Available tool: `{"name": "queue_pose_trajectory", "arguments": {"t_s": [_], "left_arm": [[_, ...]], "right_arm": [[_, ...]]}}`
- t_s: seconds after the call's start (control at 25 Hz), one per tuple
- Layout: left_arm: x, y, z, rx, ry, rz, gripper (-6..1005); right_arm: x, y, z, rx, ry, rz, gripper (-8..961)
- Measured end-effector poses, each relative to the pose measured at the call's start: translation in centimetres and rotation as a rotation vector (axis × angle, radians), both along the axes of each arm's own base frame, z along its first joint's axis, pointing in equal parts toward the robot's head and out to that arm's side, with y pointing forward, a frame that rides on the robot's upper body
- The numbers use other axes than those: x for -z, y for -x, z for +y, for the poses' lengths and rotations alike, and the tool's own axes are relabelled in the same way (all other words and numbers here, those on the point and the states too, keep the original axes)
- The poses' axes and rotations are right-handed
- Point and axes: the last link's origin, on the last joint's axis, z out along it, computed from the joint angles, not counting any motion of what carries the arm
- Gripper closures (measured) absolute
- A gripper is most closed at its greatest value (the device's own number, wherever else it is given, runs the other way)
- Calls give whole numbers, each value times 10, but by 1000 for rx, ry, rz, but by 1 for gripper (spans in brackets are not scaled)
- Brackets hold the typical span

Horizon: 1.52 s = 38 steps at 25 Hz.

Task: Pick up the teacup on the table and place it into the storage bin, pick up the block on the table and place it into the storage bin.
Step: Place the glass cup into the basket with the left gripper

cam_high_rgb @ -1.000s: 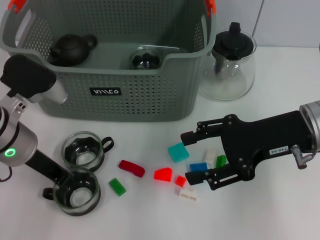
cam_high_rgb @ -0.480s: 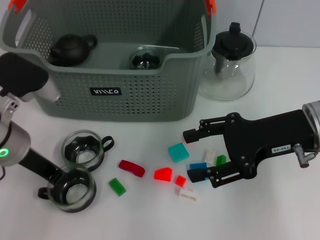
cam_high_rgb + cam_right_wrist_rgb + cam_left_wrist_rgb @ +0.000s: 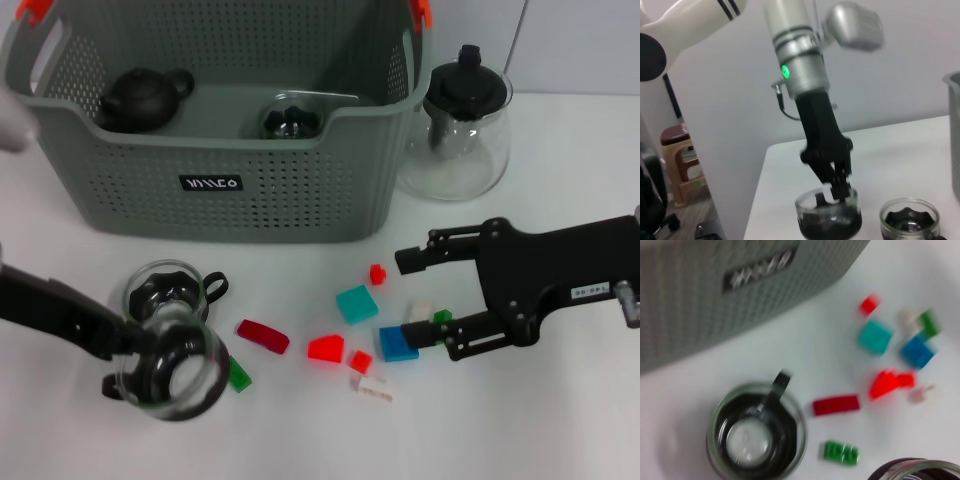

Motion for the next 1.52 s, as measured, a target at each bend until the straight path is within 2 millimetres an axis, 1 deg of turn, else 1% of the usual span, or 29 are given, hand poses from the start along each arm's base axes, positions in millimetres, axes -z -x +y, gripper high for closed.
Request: {"name": "queue_pose_trajectory", "arguments": {"t_s": [0.08, 0.24, 0.36, 0.4, 0.48, 0.6, 0.72, 0.84, 0.92, 0.96, 1.04, 1.12, 1.24, 1.52], "left_arm": [[-6, -3, 1, 10, -25, -14, 937], [-12, -9, 2, 35, -39, -33, 937], [-17, -24, 5, 86, -48, -96, 936], [-20, -32, 9, 113, -58, -131, 936], [-27, -48, 16, 174, -81, -197, 936], [-35, -67, 32, 252, -128, -244, 936], [-41, -87, 58, 317, -187, -249, 936], [-45, -99, 83, 341, -217, -250, 936], [-50, -110, 108, 352, -228, -249, 936], [-51, -112, 116, 351, -232, -249, 936], [-51, -118, 141, 332, -250, -240, 936], [-48, -117, 162, 300, -283, -194, 936], [-37, -111, 186, 250, -318, -114, 937], [-12, -101, 215, 224, -381, 14, 936]], "right_arm": [[-3, -2, 0, 12, -12, 10, 115], [-6, -6, 0, 26, -21, 18, 116], [-7, -9, -1, 34, -20, 12, 116], [-8, -11, -1, 40, -19, 6, 116], [-10, -16, -1, 58, -14, -7, 116], [-13, -30, -2, 107, 2, -31, 115], [-17, -42, -4, 152, 13, -35, 115], [-22, -50, -6, 185, 11, -28, 115], [-24, -53, -7, 196, 6, -23, 115], [-25, -54, -8, 201, 4, -22, 115], [-26, -55, -8, 203, 3, -23, 116], [-26, -57, -9, 205, 7, -29, 116], [-23, -58, -11, 215, 25, -49, 116], [-13, -50, -9, 227, 94, -100, 115]]}}
